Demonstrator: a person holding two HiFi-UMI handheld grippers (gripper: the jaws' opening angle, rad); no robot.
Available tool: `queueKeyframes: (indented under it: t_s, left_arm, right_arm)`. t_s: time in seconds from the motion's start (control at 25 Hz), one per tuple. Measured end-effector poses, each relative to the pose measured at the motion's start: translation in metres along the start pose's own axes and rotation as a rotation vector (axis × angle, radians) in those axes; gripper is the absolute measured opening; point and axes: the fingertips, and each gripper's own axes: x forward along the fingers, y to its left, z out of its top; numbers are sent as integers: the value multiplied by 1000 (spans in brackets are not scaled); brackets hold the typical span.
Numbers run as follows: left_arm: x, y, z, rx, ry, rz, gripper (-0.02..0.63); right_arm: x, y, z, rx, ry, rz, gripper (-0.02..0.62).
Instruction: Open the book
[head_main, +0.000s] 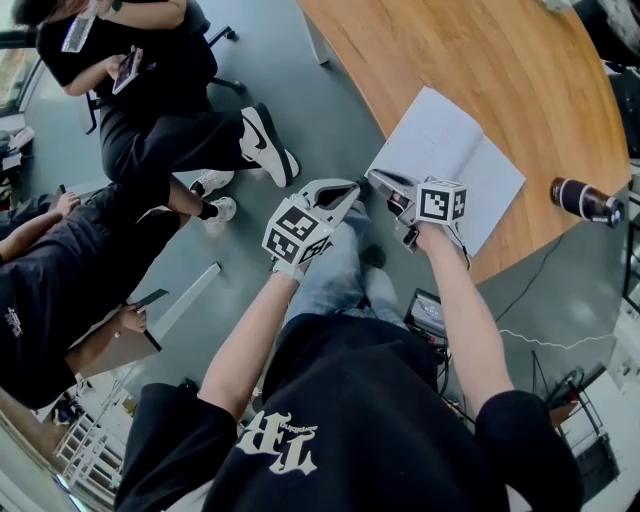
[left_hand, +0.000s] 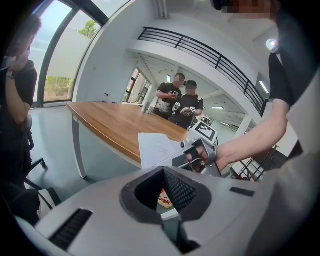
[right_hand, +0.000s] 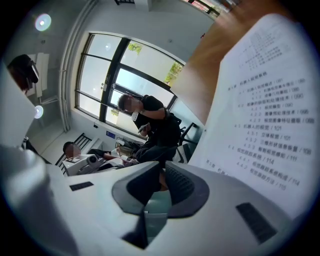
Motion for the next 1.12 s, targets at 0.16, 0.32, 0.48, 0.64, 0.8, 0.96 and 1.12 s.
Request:
queueKeyframes:
  t_s: [0.16,0.32,0.48,0.64,0.8,0.96,1.12]
  left_arm:
    - [-5,-4,6,30,-7,-10,8]
    - [-4,-23,14,83,-14,-50,8]
    - [0,-59,22,143,-15,-89,8]
    - [3,-95,31,211,-15,-129,8]
    - [4,-130,44,289,-33,-171,8]
    - [-7,-153,59,354,-47,-177,8]
    - [-16,-175,83,399,-98,-172,8]
  right_arm:
    - [-13,18,8,-51,-38,-5,15]
    - [-44,37,10,-119,-70,-20,14]
    - [-98,53,7,-204,-115,-66,14]
    - [-158,68,7,-309,-186,-141,-11]
    - [-222,86,1,-367,-288,-200,-11]
    - [-282,114,-10,-414,-402,-237,-11]
    - [-335,139,-20,-483,-516,-311,-11]
